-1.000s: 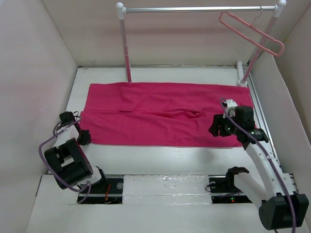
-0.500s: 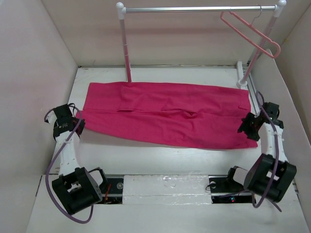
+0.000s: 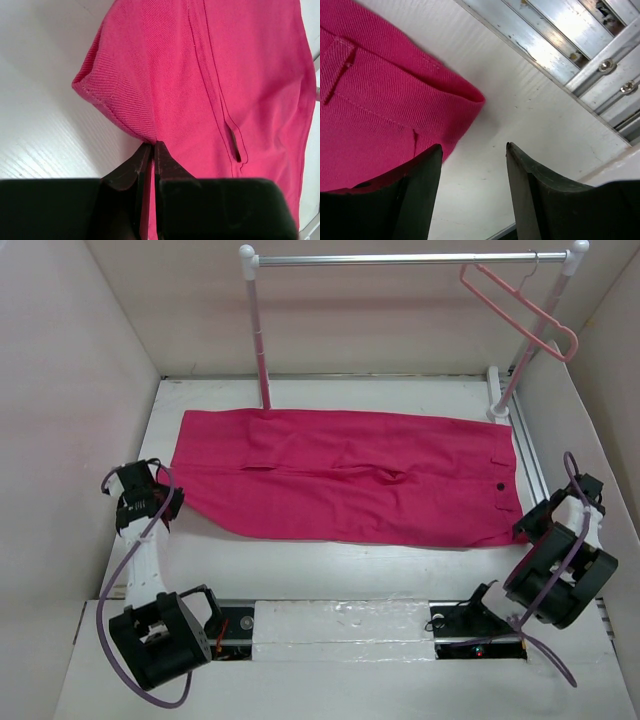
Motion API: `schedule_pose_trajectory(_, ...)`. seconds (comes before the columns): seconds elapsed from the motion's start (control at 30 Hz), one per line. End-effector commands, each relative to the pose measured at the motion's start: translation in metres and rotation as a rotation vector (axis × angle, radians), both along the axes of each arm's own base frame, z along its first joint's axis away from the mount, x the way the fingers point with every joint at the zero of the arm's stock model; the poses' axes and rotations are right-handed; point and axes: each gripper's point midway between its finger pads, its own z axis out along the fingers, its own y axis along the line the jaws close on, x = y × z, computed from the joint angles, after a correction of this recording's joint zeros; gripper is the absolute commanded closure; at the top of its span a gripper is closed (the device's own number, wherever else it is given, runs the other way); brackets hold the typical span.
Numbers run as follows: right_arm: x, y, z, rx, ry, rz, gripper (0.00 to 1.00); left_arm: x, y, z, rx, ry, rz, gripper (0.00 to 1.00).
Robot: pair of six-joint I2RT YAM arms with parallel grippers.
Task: Place the trousers on the hanger
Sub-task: Fold the trousers at the center of the board.
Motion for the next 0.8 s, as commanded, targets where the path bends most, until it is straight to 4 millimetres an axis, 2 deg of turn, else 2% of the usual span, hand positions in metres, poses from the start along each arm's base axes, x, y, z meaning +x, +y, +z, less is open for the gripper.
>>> schedule_pose_trajectory(0.0,0.023,-0.004,0.0,-0.019,-0.071,-0.002,0.41,0.009,-0.003,0.003,-0.006,-0.042,-0.021,1.0)
schedule_pose_trajectory(0.13,0.033,-0.001,-0.015,0.017,-0.079,0.002,0.44,0.013,0.001,0.006,0.006,-0.039,-0.017,1.0)
schedule_pose_trajectory(0.23,0.035,-0.003,-0.025,0.018,-0.074,0.009,0.6,0.014,0.005,0.007,0.017,-0.026,-0.007,1.0)
schedule_pose_trajectory(0.27,0.037,-0.003,-0.025,0.017,-0.066,0.027,0.75,0.014,0.007,0.007,0.023,-0.026,-0.002,1.0)
schedule_pose_trajectory(0.33,0.042,-0.006,-0.022,-0.006,-0.07,0.051,0.92,0.015,0.011,0.009,0.036,-0.023,0.013,1.0)
schedule_pose_trajectory(0.37,0.043,-0.008,-0.015,-0.024,-0.077,0.076,1.0,0.014,0.012,0.008,0.039,-0.006,0.019,1.0)
schedule_pose_trajectory(0.47,0.042,-0.011,0.013,-0.075,-0.101,0.135,1.0,0.013,0.026,0.023,0.089,0.012,0.066,1.0)
schedule_pose_trajectory(0.5,0.043,-0.019,0.038,-0.15,-0.139,0.135,1.0,0.018,0.033,0.037,0.114,-0.004,0.09,1.0)
schedule_pose_trajectory(0.53,0.045,-0.023,0.049,-0.176,-0.151,0.136,1.0,0.019,0.032,0.041,0.118,0.0,0.091,1.0)
schedule_pose_trajectory(0.57,0.056,-0.014,0.056,-0.187,-0.157,0.182,1.0,0.022,0.034,0.043,0.126,0.012,0.098,1.0)
schedule_pose_trajectory(0.6,0.064,-0.013,0.06,-0.198,-0.165,0.196,1.0,0.029,0.038,0.057,0.146,-0.01,0.111,1.0)
schedule_pose_trajectory(0.67,0.088,-0.01,0.08,-0.228,-0.226,0.212,1.0,0.039,0.038,0.062,0.159,-0.008,0.11,1.0)
schedule_pose_trajectory(0.7,0.117,-0.016,0.105,-0.274,-0.304,0.225,1.0,0.052,0.047,0.076,0.189,-0.023,0.134,1.0)
schedule_pose_trajectory(0.73,0.117,-0.016,0.105,-0.274,-0.305,0.225,1.0,0.053,0.047,0.076,0.19,-0.024,0.134,1.0)
schedule_pose_trajectory(0.77,0.129,-0.014,0.114,-0.288,-0.326,0.244,1.0,0.06,0.054,0.087,0.212,-0.039,0.149,1.0)
